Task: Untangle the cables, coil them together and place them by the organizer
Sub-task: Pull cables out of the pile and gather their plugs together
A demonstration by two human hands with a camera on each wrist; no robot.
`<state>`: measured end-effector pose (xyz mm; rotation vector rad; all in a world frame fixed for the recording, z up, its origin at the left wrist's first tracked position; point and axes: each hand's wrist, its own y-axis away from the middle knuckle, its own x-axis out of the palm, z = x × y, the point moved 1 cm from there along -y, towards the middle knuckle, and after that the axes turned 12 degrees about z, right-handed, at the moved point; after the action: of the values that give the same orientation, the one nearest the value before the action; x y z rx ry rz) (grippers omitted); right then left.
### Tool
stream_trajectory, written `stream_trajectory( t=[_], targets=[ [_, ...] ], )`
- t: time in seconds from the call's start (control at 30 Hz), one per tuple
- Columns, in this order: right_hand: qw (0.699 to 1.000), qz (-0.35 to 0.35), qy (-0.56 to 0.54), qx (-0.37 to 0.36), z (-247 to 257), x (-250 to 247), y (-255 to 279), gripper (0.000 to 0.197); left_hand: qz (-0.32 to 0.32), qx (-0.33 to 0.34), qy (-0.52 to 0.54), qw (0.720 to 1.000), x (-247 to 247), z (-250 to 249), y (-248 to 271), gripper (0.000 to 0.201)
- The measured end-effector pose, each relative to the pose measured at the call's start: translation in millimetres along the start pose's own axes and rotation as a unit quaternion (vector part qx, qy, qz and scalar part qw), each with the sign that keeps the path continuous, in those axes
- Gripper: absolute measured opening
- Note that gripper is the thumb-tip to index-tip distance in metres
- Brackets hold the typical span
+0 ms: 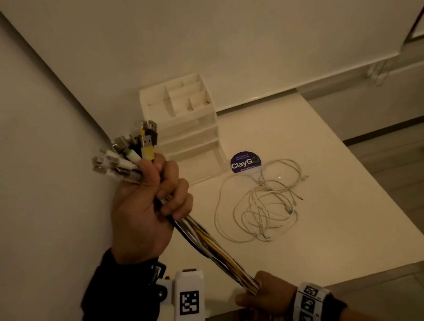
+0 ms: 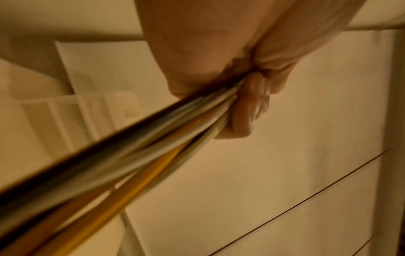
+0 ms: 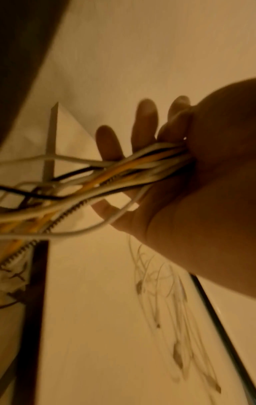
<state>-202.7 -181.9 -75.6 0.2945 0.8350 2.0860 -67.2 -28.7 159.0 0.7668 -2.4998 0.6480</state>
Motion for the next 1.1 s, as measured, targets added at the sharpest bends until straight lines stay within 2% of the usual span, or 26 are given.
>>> stream_trajectory(
  t=[0.1,0.2,0.27,0.33,0.37,0.43,0.47,0.5,0.53,0.57,0.63,0.67,0.7,0.8,0.97,1.1],
  targets=[
    [0.998,-0.051,0.011,0.041,-18,1,-5,0.059,-0.014,-0.024,-0.022,0.999,8,24,-8,0.038],
    [0.996,-0.076,0.016,0.05,-22,-5,4,0.052,-0.005,-0.043,0.005,0.999,10,34,-15,0.038],
    [0.998,-0.052,0.019,0.035,-21,-14,15,0.044,0.007,-0.04,0.061,0.997,7,35,-20,0.032],
    [0.999,-0.008,0.044,-0.001,-20,-27,29,0.022,0.014,-0.04,0.1,0.994,6,38,-21,0.029],
    [0.998,0.017,0.065,-0.015,-21,-35,37,0.019,0.006,-0.044,0.094,0.995,7,41,-21,0.03],
    [0.992,0.053,0.115,0.003,-27,-61,52,0.059,-0.023,-0.058,0.053,0.997,12,48,-21,0.036],
    [0.987,0.064,0.142,0.032,-31,-78,58,0.073,-0.035,-0.064,0.041,0.997,15,51,-22,0.038],
    [0.982,0.064,0.17,0.061,-36,-100,63,0.076,-0.044,-0.067,0.035,0.996,17,54,-22,0.039],
    [0.975,0.047,0.198,0.089,-40,-123,67,0.071,-0.052,-0.071,0.036,0.995,18,57,-23,0.038],
    [0.97,0.003,0.222,0.104,-46,-150,67,0.061,-0.058,-0.076,0.046,0.994,18,60,-22,0.034],
    [0.95,-0.134,0.258,0.117,-53,-199,65,0.042,-0.053,-0.082,0.093,0.991,15,64,-22,0.024],
    [0.936,-0.189,0.271,0.123,-56,-218,63,0.043,-0.045,-0.085,0.12,0.988,14,66,-22,0.023],
    [0.924,-0.212,0.288,0.136,-57,-231,61,0.049,-0.04,-0.091,0.14,0.985,13,68,-23,0.022],
    [0.898,-0.17,0.372,0.163,-57,-250,45,0.061,-0.07,-0.108,0.119,0.984,15,72,-28,0.024],
    [0.877,-0.128,0.444,0.136,-68,-254,13,0.049,-0.101,-0.103,0.007,0.99,18,79,-34,0.028],
    [0.885,-0.167,0.423,0.1,-80,-259,-4,0.029,-0.112,-0.101,0.003,0.989,14,82,-40,0.03]
  ],
)
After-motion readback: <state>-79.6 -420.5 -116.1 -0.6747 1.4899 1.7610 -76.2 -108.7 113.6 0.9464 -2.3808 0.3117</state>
